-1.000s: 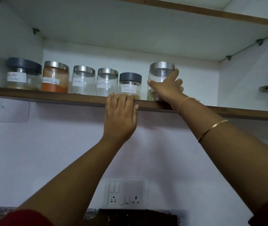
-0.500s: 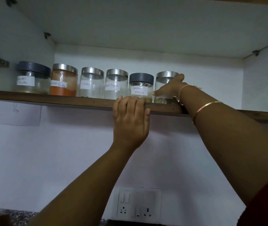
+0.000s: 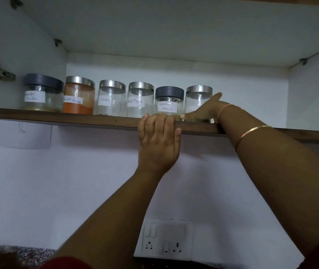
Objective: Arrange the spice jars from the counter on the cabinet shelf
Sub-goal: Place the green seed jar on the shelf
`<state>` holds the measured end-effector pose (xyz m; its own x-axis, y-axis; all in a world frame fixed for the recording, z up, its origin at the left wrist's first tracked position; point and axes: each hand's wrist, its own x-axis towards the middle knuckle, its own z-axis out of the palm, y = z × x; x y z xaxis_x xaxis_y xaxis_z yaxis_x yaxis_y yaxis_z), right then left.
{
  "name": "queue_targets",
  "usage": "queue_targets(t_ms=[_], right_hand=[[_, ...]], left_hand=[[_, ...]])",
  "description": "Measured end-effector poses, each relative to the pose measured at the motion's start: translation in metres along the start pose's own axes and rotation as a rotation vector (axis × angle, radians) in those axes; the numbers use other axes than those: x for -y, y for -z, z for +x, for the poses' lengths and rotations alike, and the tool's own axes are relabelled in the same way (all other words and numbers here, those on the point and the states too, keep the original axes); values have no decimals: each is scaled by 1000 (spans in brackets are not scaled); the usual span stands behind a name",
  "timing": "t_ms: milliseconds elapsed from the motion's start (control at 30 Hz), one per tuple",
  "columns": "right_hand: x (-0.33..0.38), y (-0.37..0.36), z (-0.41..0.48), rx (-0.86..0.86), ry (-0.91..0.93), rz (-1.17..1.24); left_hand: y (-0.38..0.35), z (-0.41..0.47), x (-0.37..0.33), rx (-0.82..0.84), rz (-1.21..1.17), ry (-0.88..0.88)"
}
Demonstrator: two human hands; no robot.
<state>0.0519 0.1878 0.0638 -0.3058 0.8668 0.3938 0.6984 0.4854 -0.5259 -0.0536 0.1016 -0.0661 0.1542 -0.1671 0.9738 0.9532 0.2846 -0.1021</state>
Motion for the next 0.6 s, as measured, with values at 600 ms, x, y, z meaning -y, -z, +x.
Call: queue_targets(t_ms=[600], right_hand=[[-8, -32, -96, -497, 202, -174]], left_hand=[[54, 2, 1, 490, -19, -42]])
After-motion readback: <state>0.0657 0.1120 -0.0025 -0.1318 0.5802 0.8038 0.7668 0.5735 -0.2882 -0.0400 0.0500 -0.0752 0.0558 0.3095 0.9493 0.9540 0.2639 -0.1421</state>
